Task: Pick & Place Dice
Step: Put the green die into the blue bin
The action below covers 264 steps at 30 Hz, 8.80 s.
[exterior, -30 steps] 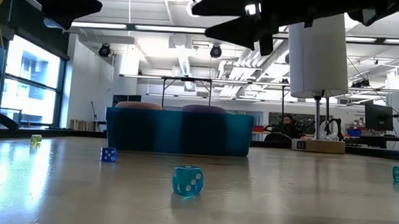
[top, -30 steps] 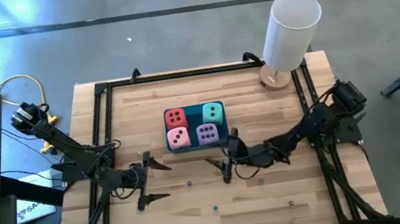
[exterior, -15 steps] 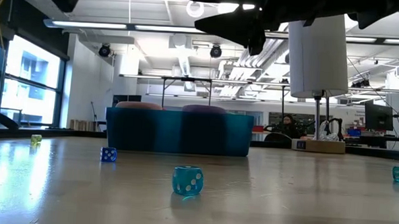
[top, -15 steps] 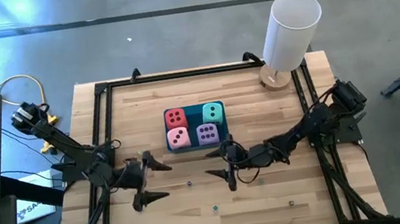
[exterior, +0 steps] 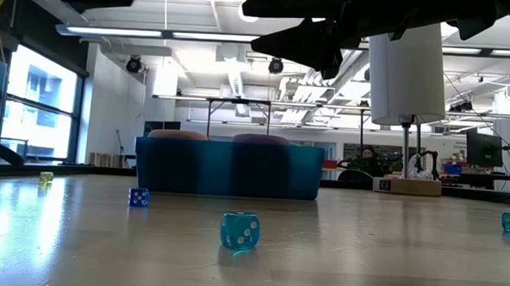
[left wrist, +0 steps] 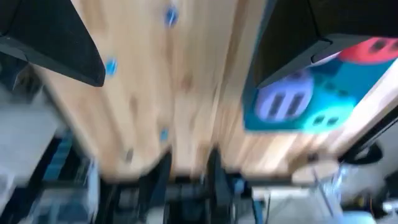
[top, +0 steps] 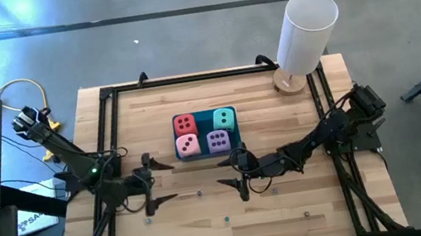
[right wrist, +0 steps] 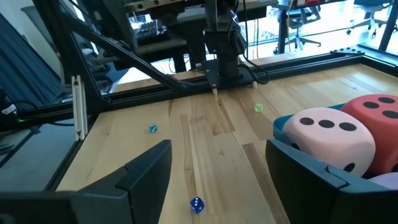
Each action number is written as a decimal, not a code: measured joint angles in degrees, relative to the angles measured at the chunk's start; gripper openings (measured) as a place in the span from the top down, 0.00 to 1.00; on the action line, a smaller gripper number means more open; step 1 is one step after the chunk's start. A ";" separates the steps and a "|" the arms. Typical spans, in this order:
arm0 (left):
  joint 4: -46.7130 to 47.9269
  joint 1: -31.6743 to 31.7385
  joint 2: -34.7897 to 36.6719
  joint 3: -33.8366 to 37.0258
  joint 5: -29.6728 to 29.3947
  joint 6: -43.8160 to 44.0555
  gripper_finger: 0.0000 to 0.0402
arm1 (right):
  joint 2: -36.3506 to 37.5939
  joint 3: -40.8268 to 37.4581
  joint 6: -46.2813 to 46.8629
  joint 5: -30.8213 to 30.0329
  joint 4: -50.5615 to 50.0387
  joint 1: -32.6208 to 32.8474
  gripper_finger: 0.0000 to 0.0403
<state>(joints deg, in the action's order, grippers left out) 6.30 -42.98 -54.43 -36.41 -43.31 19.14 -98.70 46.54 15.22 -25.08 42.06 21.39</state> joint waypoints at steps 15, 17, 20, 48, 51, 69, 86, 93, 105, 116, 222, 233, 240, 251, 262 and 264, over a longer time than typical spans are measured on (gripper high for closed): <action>37.25 0.43 -2.30 -6.20 6.98 14.62 0.01 | 0.00 0.00 1.66 0.00 -1.59 0.00 0.38; 39.84 1.05 -3.77 -6.12 5.26 8.83 0.01 | 0.00 0.00 1.66 -0.04 -1.57 0.00 0.38; 41.84 2.38 -5.91 -6.10 2.51 4.81 0.01 | 0.00 0.00 1.66 -0.22 -1.57 0.00 0.38; 52.40 10.06 -17.77 -6.07 7.36 35.85 0.01 | 0.00 0.00 1.64 -0.24 -1.95 0.00 0.38; 56.26 11.72 -17.77 -6.07 5.15 39.06 0.01 | 0.00 0.00 1.65 -0.24 -1.97 0.00 0.38; 61.41 26.08 -17.77 -6.05 13.46 36.38 0.01 | 0.00 0.00 1.65 -0.25 -2.03 0.00 0.38; 54.46 27.01 -17.77 -6.05 19.85 37.39 0.01 | 0.00 0.00 1.62 -0.24 -2.06 0.00 0.38; 54.26 27.01 -17.77 -6.03 21.09 38.19 0.01 | 0.00 0.00 1.63 -0.24 -2.71 0.00 0.38; 52.85 27.60 -17.77 -1.46 25.32 37.85 0.01 | 0.00 0.00 1.66 -0.26 -2.84 0.00 0.38; 47.64 32.55 -17.77 -0.85 32.17 27.70 0.01 | 0.00 0.00 1.67 -0.24 -2.86 -0.02 0.38; 35.22 39.01 -17.77 4.33 40.00 21.37 0.82 | 0.00 0.00 1.68 -0.24 -2.97 0.00 0.38; 33.60 37.60 -17.64 4.29 39.78 20.74 0.87 | 0.00 0.00 1.66 -0.25 -2.97 -0.02 0.38; 32.93 34.35 -13.02 1.61 40.34 20.71 0.87 | 0.00 0.00 1.66 -0.46 -3.26 0.00 0.38; 17.71 30.12 -4.63 -2.23 38.80 7.82 0.85 | 0.00 0.00 1.66 -0.46 -3.30 -0.04 0.38; -0.93 35.99 -6.46 -2.26 36.49 -10.22 0.85 | 0.00 0.00 2.58 -0.48 -3.32 -0.07 0.38; -3.49 37.35 -7.58 -2.24 36.48 -12.59 0.85 | 0.00 0.02 2.58 -0.46 -3.68 -0.15 0.38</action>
<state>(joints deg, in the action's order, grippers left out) 2.81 -5.62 -62.02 -38.65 -6.83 6.55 -98.70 46.57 17.80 -25.54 38.38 21.23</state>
